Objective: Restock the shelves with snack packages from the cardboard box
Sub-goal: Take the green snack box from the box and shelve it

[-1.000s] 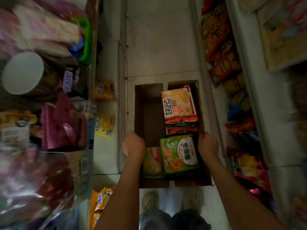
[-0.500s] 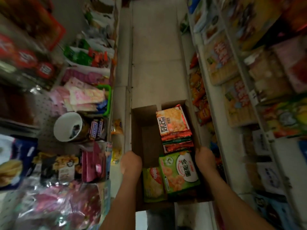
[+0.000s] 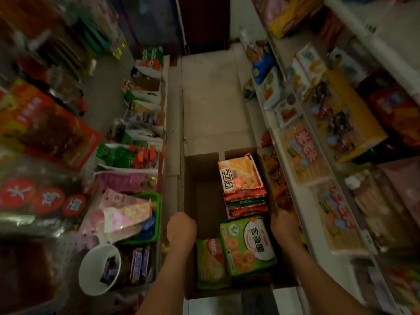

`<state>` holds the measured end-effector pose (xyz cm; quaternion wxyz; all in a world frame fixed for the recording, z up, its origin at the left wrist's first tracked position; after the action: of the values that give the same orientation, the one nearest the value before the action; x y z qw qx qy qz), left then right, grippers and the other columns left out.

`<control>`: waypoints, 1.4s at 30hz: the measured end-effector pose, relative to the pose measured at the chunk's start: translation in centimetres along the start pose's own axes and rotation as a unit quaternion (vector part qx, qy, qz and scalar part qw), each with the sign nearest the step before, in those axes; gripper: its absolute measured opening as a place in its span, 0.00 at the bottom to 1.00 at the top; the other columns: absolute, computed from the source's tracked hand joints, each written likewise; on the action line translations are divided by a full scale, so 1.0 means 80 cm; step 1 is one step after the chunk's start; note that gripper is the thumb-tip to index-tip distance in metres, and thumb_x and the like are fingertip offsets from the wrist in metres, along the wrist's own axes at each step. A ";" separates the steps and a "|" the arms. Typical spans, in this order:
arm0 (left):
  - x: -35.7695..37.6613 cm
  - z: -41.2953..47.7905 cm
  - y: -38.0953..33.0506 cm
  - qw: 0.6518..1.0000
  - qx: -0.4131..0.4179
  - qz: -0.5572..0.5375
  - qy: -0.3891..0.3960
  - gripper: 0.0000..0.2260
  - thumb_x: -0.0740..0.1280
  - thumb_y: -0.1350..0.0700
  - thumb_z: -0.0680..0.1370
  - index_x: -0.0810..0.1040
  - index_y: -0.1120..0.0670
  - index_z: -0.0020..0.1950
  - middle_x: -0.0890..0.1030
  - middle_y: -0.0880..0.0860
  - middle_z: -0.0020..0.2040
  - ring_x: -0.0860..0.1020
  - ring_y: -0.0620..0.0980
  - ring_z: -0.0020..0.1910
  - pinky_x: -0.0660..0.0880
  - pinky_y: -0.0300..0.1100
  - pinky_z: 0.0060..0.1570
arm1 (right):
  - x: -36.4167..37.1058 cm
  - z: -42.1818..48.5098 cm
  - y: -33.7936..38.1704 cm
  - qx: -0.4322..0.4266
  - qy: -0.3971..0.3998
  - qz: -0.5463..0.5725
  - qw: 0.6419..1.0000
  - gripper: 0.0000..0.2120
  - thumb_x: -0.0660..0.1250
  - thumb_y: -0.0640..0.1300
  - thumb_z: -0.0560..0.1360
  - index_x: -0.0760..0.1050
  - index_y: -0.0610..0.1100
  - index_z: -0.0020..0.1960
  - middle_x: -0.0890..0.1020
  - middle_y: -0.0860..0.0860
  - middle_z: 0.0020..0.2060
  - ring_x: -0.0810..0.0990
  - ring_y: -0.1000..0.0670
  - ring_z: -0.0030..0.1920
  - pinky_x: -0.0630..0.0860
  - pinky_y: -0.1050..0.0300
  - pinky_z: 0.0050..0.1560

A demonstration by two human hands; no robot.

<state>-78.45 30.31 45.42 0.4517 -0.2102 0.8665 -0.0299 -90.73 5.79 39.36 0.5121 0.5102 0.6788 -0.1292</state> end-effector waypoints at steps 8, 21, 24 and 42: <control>-0.083 0.145 -0.166 0.999 -0.006 0.038 -0.016 0.12 0.59 0.60 0.79 0.78 0.63 0.56 0.79 0.60 0.58 0.78 0.58 0.58 0.74 0.45 0.50 | -0.059 0.193 0.151 -0.033 0.012 0.023 0.999 0.16 0.53 0.43 0.81 0.77 0.35 0.49 0.82 0.39 0.45 0.80 0.40 0.44 0.71 0.56 0.37; -0.205 0.414 -0.418 1.000 -0.020 -0.002 -0.020 0.11 0.58 0.61 0.80 0.77 0.64 0.55 0.79 0.60 0.57 0.78 0.57 0.56 0.70 0.42 0.43 | -0.122 0.523 0.399 -0.018 0.007 0.016 1.000 0.13 0.56 0.40 0.79 0.77 0.33 0.48 0.81 0.36 0.49 0.79 0.37 0.49 0.73 0.52 0.43; -0.222 0.488 -0.465 1.000 -0.024 0.002 -0.008 0.11 0.58 0.60 0.80 0.77 0.63 0.56 0.79 0.59 0.56 0.78 0.55 0.53 0.71 0.41 0.43 | -0.124 0.591 0.450 -0.022 0.021 0.012 0.999 0.14 0.56 0.39 0.79 0.77 0.31 0.49 0.81 0.34 0.49 0.80 0.36 0.50 0.74 0.50 0.45; -0.240 0.913 -0.764 0.998 -0.055 -0.004 0.009 0.09 0.58 0.60 0.80 0.77 0.60 0.53 0.80 0.57 0.51 0.78 0.51 0.45 0.73 0.41 0.41 | -0.069 1.053 0.659 0.016 0.027 0.034 0.999 0.17 0.54 0.46 0.81 0.78 0.37 0.51 0.82 0.37 0.46 0.79 0.39 0.44 0.71 0.54 0.39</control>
<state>9.93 -7.73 31.85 0.4319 -0.2374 0.8700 0.0141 0.00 -32.59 24.97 0.4894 0.5441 0.6727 -0.1090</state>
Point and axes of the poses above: each hand's wrist, its own z-axis towards the middle knuckle, its own x-axis out of the palm, y = z × x, the point moved 4 cm from there along z, towards the middle knuckle
